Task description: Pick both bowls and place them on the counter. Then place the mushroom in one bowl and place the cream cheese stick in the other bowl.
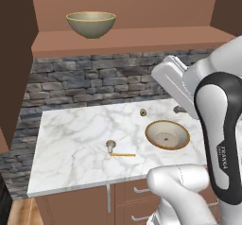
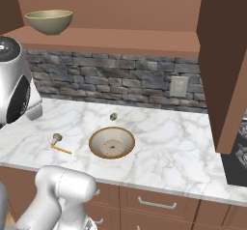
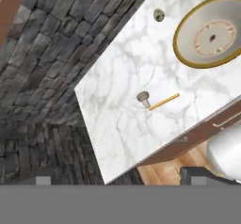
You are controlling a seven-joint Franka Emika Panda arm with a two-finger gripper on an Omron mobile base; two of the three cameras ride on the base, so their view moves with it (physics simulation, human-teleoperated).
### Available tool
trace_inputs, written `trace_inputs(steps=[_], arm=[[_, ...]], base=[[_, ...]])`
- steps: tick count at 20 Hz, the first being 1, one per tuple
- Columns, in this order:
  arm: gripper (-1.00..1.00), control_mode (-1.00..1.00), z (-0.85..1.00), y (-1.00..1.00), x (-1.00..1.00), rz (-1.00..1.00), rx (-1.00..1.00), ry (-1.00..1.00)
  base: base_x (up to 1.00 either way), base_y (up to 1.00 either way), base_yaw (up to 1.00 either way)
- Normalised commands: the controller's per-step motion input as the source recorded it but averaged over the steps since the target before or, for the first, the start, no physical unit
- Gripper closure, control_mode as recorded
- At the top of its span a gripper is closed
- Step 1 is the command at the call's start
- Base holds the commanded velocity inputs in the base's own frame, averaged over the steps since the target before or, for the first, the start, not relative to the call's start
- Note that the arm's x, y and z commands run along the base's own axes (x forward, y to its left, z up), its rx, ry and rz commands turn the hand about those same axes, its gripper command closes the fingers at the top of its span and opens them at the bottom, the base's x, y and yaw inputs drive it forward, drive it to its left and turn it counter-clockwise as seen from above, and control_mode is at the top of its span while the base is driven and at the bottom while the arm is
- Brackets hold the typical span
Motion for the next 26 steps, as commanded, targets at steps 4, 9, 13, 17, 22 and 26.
trace_inputs(steps=[4, 9, 13, 17, 22, 26], arm=[[-1.00, -1.00, 0.48, 0.05, 0.47, -0.07, 0.04, 0.04], [-1.00, -1.00, 0.33, 0.05, 0.50, -0.04, 0.04, 0.01], [-1.00, -1.00, 0.23, 0.12, 0.44, -0.02, 0.02, 0.00], [-1.00, -1.00, 0.18, 0.13, 0.35, 0.00, 0.03, -0.06], [-1.00, -1.00, 0.09, 0.18, 0.26, 0.00, 0.05, -0.11], [-1.00, -1.00, 0.12, 0.10, 0.15, 0.00, 0.06, -0.10]], base=[[0.00, 0.00, 0.00], [0.00, 0.00, 0.00], [0.00, 0.00, 0.00], [0.00, 0.00, 0.00], [0.00, 0.00, 0.00], [0.00, 0.00, 0.00]])
